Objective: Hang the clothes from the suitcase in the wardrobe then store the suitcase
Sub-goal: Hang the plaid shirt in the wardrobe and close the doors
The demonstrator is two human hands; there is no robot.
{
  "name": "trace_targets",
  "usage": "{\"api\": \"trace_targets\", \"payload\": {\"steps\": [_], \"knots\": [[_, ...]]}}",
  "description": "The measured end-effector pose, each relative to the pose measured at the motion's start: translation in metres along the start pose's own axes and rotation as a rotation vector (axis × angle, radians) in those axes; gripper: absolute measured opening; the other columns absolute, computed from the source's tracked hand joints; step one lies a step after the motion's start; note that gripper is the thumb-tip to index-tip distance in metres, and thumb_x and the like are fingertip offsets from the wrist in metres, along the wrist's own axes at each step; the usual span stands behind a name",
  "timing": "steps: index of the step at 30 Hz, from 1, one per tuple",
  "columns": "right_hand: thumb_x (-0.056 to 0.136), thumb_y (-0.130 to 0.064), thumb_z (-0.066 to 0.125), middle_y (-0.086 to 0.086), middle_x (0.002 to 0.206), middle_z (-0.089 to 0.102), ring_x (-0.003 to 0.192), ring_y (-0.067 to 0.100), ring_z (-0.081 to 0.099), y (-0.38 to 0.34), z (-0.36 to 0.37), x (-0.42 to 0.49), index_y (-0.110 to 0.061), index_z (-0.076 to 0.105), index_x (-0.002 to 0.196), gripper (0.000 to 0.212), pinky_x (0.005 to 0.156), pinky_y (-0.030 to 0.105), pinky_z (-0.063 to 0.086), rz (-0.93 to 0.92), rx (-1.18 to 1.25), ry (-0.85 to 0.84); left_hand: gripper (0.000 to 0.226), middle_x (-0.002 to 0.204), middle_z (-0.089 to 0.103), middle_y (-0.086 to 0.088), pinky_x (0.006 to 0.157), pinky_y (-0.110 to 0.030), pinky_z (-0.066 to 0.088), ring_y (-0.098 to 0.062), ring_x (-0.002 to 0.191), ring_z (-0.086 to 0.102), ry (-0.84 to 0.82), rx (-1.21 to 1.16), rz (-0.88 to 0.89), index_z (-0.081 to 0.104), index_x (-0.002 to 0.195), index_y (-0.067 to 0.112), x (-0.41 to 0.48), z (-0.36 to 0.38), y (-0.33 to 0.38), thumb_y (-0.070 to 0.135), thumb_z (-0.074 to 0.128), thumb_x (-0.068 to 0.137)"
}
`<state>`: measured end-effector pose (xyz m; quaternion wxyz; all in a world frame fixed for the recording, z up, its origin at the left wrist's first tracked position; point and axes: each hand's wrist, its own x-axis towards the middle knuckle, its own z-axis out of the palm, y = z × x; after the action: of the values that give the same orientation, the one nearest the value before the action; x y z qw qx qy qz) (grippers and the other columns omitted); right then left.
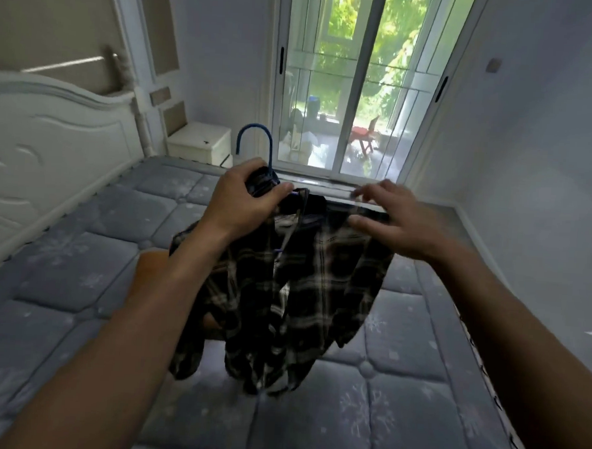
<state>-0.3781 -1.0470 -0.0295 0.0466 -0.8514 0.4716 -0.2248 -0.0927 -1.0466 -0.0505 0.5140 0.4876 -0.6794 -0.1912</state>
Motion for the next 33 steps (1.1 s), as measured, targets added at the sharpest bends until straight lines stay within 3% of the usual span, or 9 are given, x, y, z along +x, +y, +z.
{"api": "trace_targets", "payload": {"steps": [2,6,11,13,17,21,25,29,33], "knots": [[0.097,-0.063,0.047,0.0,0.086,0.061,0.078,0.013,0.057,0.012,0.004,-0.002,-0.018,0.063,0.095,0.048,0.068,0.033,0.044,-0.036,0.009,-0.133,0.029,0.074,0.055,-0.002,0.063,-0.023,0.042,-0.015,0.068,0.055,-0.001,-0.002,0.064,0.056,0.086,0.008,0.0,-0.003,0.017,0.032,0.072,0.094],[0.103,-0.033,0.052,-0.006,0.053,0.036,0.049,0.012,0.038,0.028,0.006,-0.01,-0.023,0.037,0.059,0.048,0.053,0.024,0.027,-0.078,0.187,-0.079,0.02,0.08,0.056,-0.013,0.066,-0.031,0.042,-0.024,0.074,0.055,0.026,0.027,0.117,0.052,0.093,0.002,-0.016,0.001,0.031,0.019,0.06,0.101],[0.103,-0.037,0.052,-0.004,0.054,0.034,0.046,0.007,0.034,0.048,0.025,-0.011,-0.02,0.037,0.058,0.05,0.053,0.027,0.027,-0.075,0.243,-0.216,0.014,0.07,0.053,0.011,0.063,-0.02,0.042,0.003,0.067,0.053,0.657,0.117,0.105,0.055,0.084,0.013,-0.046,-0.012,0.056,0.008,0.063,0.094],[0.103,-0.041,0.051,-0.005,0.053,0.035,0.045,0.007,0.036,0.056,0.036,-0.006,-0.02,0.037,0.057,0.052,0.054,0.029,0.028,-0.084,0.244,-0.235,0.013,0.071,0.052,0.014,0.063,-0.016,0.04,0.005,0.067,0.052,0.769,0.149,0.129,0.057,0.085,0.013,-0.06,-0.02,0.07,0.006,0.063,0.093],[0.103,-0.04,0.052,-0.007,0.052,0.034,0.045,0.006,0.034,0.049,0.048,0.006,-0.019,0.039,0.057,0.052,0.054,0.032,0.029,-0.122,0.379,-0.204,0.011,0.077,0.058,0.008,0.066,-0.02,0.046,-0.002,0.071,0.055,0.504,0.296,0.247,0.062,0.085,0.011,-0.108,-0.006,0.08,0.004,0.068,0.091],[0.104,-0.037,0.052,-0.011,0.049,0.031,0.044,0.007,0.033,0.017,0.051,0.02,-0.023,0.035,0.056,0.052,0.054,0.03,0.027,-0.26,0.434,-0.192,0.018,0.097,0.065,0.011,0.08,-0.039,0.048,-0.007,0.089,0.061,0.049,0.65,0.156,0.071,0.096,0.023,-0.155,0.002,0.059,0.04,0.071,0.088],[0.099,-0.055,0.052,-0.011,0.05,0.034,0.045,0.006,0.034,-0.022,0.048,0.033,-0.024,0.038,0.056,0.055,0.053,0.032,0.028,-0.387,0.46,-0.221,0.02,0.099,0.06,0.01,0.084,-0.042,0.049,-0.013,0.095,0.06,0.303,0.554,0.068,0.067,0.102,0.022,-0.167,-0.041,0.068,0.038,0.065,0.092],[0.094,-0.061,0.045,-0.01,0.053,0.035,0.046,0.006,0.036,-0.075,0.048,0.043,-0.019,0.041,0.058,0.055,0.051,0.028,0.028,-0.535,0.455,-0.239,0.028,0.112,0.056,0.007,0.087,-0.039,0.041,-0.016,0.102,0.052,0.487,0.819,-0.112,0.057,0.119,0.024,-0.183,-0.1,0.078,0.042,0.054,0.098],[0.099,-0.059,0.045,-0.01,0.053,0.038,0.047,0.007,0.039,-0.124,0.056,0.052,-0.02,0.042,0.061,0.054,0.052,0.034,0.031,-0.641,0.457,-0.24,0.02,0.074,0.055,0.01,0.066,-0.039,0.044,-0.012,0.068,0.054,0.381,0.645,-0.227,0.05,0.089,0.03,-0.213,-0.149,0.087,0.041,0.049,0.105]]}}
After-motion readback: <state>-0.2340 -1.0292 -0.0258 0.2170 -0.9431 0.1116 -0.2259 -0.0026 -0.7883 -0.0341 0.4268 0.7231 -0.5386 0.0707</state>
